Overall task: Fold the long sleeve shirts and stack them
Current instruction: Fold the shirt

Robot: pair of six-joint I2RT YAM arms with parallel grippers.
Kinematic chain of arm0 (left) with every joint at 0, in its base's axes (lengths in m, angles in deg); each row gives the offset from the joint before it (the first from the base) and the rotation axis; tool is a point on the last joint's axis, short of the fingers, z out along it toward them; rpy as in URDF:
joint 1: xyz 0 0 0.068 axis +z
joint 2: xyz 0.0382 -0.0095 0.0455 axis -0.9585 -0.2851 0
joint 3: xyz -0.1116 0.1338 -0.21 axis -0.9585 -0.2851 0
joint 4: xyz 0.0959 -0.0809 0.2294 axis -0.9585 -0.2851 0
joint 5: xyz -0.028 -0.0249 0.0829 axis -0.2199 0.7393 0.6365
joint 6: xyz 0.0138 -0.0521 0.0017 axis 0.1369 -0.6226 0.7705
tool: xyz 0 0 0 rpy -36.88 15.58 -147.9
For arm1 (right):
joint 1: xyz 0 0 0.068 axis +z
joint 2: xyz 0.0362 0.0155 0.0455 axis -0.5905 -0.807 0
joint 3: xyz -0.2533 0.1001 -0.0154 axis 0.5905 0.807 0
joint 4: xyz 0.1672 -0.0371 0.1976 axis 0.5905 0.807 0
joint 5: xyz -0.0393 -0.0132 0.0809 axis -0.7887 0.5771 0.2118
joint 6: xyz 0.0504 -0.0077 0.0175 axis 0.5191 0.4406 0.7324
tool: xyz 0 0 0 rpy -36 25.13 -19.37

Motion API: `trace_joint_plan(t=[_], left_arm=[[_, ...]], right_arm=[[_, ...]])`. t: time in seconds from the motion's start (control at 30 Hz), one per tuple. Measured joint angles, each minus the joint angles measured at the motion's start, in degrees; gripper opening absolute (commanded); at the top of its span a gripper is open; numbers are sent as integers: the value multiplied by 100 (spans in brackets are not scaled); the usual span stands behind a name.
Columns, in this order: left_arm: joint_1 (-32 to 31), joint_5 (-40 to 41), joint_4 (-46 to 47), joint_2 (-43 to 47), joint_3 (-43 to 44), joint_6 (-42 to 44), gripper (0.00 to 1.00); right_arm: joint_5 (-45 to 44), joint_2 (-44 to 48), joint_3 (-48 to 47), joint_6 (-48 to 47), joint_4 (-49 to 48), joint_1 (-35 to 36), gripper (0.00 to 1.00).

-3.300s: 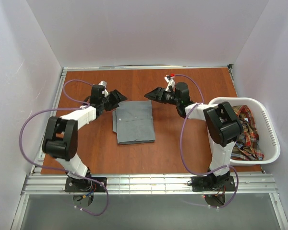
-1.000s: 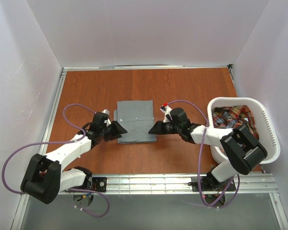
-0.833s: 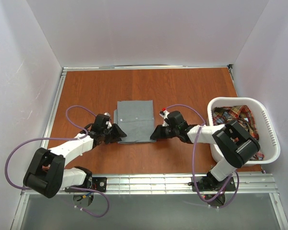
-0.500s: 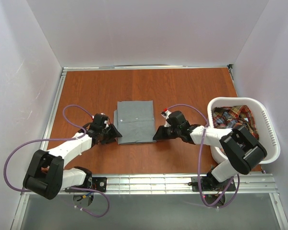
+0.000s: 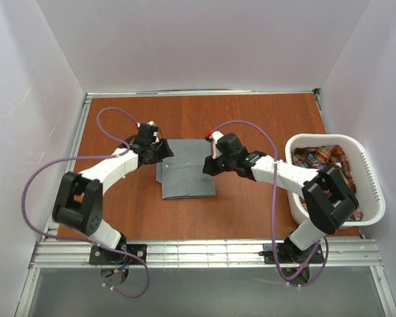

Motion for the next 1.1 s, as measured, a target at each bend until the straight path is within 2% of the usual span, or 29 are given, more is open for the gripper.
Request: trace_joint_plan(t=[0.33, 0.5, 0.63, 0.8, 0.93, 1.03, 1.1], left_arm=[[22, 697, 476, -1965, 1596, 944, 48], [197, 713, 723, -2988, 2081, 1045, 47], [313, 673, 903, -3462, 2647, 1104, 49], [361, 492, 901, -3753, 3117, 1150, 57], [358, 201, 778, -3816, 3324, 1150, 65], [365, 133, 664, -3565, 3224, 1051, 69], [385, 203, 625, -3051, 2863, 957, 78]], right_arm=[[-437, -879, -50, -494, 675, 901, 26], [-514, -1029, -374, -535, 1029, 990, 26], [-407, -1167, -527, -520, 1189, 1049, 26], [4, -1425, -855, -315, 1381, 1449, 26], [365, -1845, -1473, -138, 1495, 1912, 28], [446, -1941, -1803, -81, 1502, 2120, 29], [356, -1856, -1923, -101, 1506, 2157, 30]])
